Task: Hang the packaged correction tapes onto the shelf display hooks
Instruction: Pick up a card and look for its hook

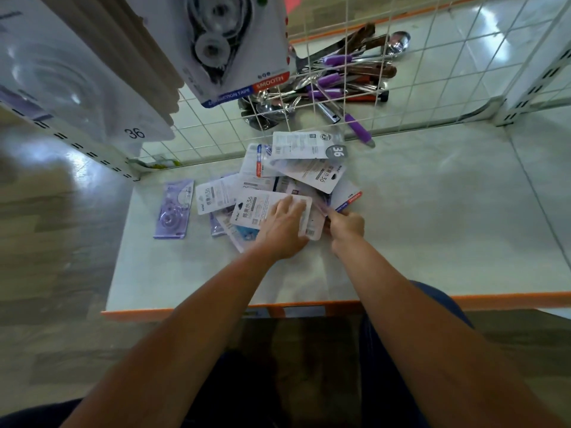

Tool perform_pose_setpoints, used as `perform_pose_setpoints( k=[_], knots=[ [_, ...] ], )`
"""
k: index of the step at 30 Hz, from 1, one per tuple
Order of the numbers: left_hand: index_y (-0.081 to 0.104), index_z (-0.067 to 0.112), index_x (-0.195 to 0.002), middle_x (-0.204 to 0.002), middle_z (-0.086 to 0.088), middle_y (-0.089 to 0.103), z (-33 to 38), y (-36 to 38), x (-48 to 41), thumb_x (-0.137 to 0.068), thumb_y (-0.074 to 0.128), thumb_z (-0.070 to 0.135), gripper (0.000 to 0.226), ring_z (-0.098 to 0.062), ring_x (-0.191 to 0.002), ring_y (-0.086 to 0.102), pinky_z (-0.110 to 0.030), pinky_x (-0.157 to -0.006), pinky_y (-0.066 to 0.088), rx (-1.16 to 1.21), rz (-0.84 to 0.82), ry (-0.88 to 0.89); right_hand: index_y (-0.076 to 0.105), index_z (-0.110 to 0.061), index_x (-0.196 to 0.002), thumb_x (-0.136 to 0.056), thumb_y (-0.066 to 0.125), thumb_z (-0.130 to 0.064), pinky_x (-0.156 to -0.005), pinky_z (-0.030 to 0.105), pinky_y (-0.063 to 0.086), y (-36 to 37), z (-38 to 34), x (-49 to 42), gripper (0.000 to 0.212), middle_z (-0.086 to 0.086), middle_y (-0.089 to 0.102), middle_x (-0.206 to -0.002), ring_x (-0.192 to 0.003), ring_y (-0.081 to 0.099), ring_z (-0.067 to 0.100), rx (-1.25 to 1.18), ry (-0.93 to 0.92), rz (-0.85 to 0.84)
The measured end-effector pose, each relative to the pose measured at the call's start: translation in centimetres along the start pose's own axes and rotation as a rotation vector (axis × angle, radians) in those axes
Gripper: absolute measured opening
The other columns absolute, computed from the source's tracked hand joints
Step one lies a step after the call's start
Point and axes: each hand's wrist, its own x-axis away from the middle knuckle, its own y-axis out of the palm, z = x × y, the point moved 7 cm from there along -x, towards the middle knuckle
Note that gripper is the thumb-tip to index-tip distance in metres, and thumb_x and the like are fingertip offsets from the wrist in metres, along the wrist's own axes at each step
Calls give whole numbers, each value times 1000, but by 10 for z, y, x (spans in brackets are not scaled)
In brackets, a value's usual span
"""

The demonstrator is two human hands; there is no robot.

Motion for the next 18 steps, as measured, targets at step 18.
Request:
perform_pose_setpoints(
  k=[18],
  knots=[
    [62,9,-114,-94,-11,66,28,-10,60,-93,60,20,24,-18,-73,63,-25,-58,50,1570,-58,-391,64,-5,-96,-88,57,-1,-51,18,49,-11,-9,156,12,6,68,-67,-55,61,10,-331,111,-444]
  ],
)
